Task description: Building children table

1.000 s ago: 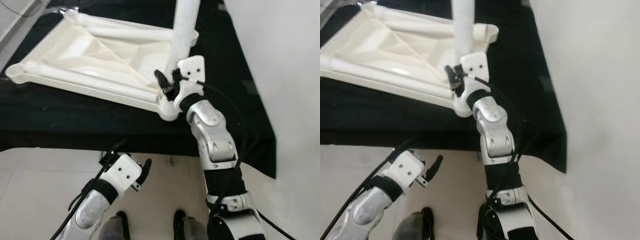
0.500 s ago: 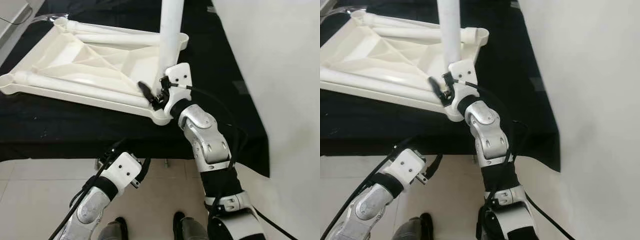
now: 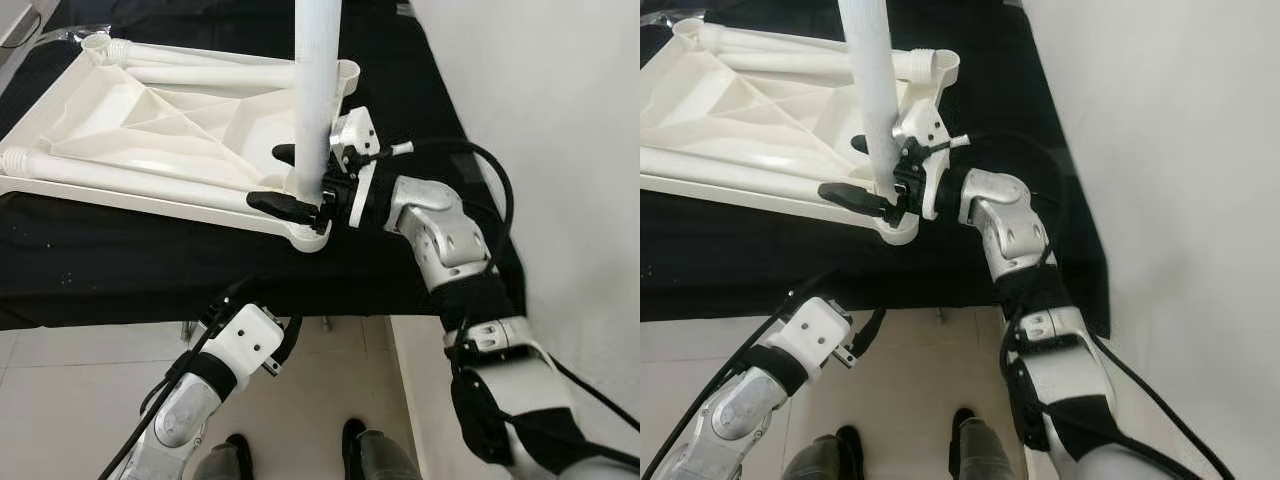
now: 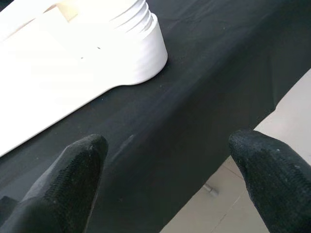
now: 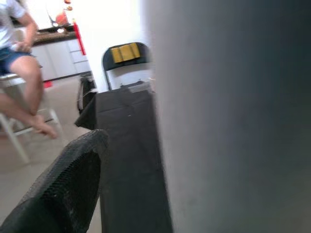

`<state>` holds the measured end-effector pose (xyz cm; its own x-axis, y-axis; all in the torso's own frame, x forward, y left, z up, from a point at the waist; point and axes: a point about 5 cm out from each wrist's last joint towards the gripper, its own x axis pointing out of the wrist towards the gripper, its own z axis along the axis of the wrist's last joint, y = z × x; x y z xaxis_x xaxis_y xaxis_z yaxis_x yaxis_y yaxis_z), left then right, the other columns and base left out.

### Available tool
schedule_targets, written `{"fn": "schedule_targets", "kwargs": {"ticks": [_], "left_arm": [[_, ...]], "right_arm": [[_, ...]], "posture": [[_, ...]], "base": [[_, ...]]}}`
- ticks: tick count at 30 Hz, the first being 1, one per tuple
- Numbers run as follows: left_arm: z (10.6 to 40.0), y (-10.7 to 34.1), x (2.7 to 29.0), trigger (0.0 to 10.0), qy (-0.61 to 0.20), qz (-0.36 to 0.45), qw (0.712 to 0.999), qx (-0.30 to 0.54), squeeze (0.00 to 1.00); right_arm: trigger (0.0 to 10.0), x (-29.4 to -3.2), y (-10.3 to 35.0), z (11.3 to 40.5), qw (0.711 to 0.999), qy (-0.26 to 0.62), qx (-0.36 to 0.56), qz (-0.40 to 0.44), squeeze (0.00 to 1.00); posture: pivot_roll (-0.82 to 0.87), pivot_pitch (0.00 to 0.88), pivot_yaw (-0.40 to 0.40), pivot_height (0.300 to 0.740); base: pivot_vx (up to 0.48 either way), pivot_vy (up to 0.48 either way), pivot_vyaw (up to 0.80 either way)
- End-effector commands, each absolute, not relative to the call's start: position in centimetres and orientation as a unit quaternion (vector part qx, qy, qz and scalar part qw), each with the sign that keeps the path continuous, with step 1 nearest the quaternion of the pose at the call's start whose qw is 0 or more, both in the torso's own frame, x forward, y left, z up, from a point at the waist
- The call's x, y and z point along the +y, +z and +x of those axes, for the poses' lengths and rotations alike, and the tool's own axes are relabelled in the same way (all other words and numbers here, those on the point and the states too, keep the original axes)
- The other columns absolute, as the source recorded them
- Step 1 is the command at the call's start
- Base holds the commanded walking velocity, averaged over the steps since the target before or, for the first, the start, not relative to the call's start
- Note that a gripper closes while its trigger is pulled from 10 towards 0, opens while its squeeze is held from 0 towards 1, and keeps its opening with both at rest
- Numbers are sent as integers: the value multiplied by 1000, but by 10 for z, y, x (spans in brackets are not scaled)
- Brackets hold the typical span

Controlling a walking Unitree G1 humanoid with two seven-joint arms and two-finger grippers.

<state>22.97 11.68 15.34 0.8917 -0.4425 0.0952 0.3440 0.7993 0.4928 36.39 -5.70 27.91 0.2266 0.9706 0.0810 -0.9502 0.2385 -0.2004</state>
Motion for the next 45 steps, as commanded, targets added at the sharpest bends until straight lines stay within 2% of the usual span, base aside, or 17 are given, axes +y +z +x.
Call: {"fn": "schedule_targets", "kwargs": {"ticks": [1, 2, 10, 14, 16, 17, 18, 19, 20, 21, 22, 26, 33, 34, 38, 39, 45], "left_arm": [[226, 152, 115, 10000, -211, 234, 944, -98, 0], [226, 152, 115, 10000, -211, 234, 944, -98, 0], [225, 152, 114, 10000, -209, 233, 944, -99, 0], [224, 152, 114, 10000, -209, 232, 945, -99, 0], [223, 152, 114, 10000, -209, 231, 945, -99, 0], [223, 152, 114, 10000, -209, 231, 945, -99, 0], [223, 152, 114, 10000, -209, 231, 945, -99, 0], [222, 153, 115, 10000, -209, 231, 945, -99, 0], [222, 153, 115, 10000, -208, 231, 945, -100, 0], [222, 153, 115, 10000, -208, 231, 945, -100, 0], [222, 154, 116, 10000, -206, 231, 945, -100, 0], [224, 153, 117, 10000, -207, 234, 945, -99, 0], [231, 150, 118, 10000, -209, 238, 943, -97, 0], [232, 150, 118, 10000, -206, 240, 944, -98, 0], [234, 150, 119, 10000, -199, 243, 944, -100, 0], [236, 150, 119, 10000, -197, 243, 944, -100, 0], [243, 150, 122, 10000, -187, 240, 947, -104, 0]], "right_arm": [[1608, -50, 281, 362, 750, 654, -95, -41, 0], [0, -52, 282, 363, 742, 662, -93, -38, 0], [0, -59, 283, 369, 729, 678, -87, -48, 0], [0, -62, 281, 373, 746, 658, -88, -63, 0], [0, -62, 277, 375, 767, 631, -86, -80, 0], [0, -63, 267, 379, 804, 583, -69, -93, 0], [0, -63, 267, 379, 804, 583, -69, -93, 0], [0, -63, 254, 380, 855, 504, -53, -114, 0], [0, -70, 239, 384, 943, 316, -30, -104, 0], [0, -70, 239, 384, 943, 316, -30, -104, 0], [0, -82, 228, 374, 981, 171, -24, -85, 0], [0, -72, 217, 344, 993, 108, -23, -53, 0], [0, -40, 221, 346, 986, 162, -38, -22, 0], [10000, -36, 224, 346, 985, 168, -41, -23, 0], [10000, -30, 234, 341, 985, 166, -57, -7, 0], [10000, -32, 238, 339, 981, 180, -68, 4, 1000], [10000, -47, 243, 332, 971, 217, -101, 26, 1000]], "posture": [[42, 279, -30, 740], [42, 279, -30, 740], [49, 282, -37, 740], [43, 282, -38, 740], [40, 286, -47, 740], [37, 289, -51, 740], [37, 289, -51, 740], [35, 296, -56, 740], [36, 303, -51, 740], [36, 303, -51, 740], [34, 305, -49, 740], [23, 304, -32, 740], [31, 265, -36, 740], [31, 259, -39, 740], [29, 251, -43, 740], [24, 234, -46, 740], [12, 215, -44, 740]], "base": [[0, 0, 0], [0, 0, 0], [0, 0, 0], [0, 0, 0], [0, 0, 0], [0, 0, 0], [0, 0, 0], [0, 0, 0], [0, 0, 0], [0, 0, 0], [0, 0, 0], [0, 0, 0], [0, 0, 0], [0, 0, 0], [0, 0, 0], [0, 0, 0], [0, 0, 0]]}}
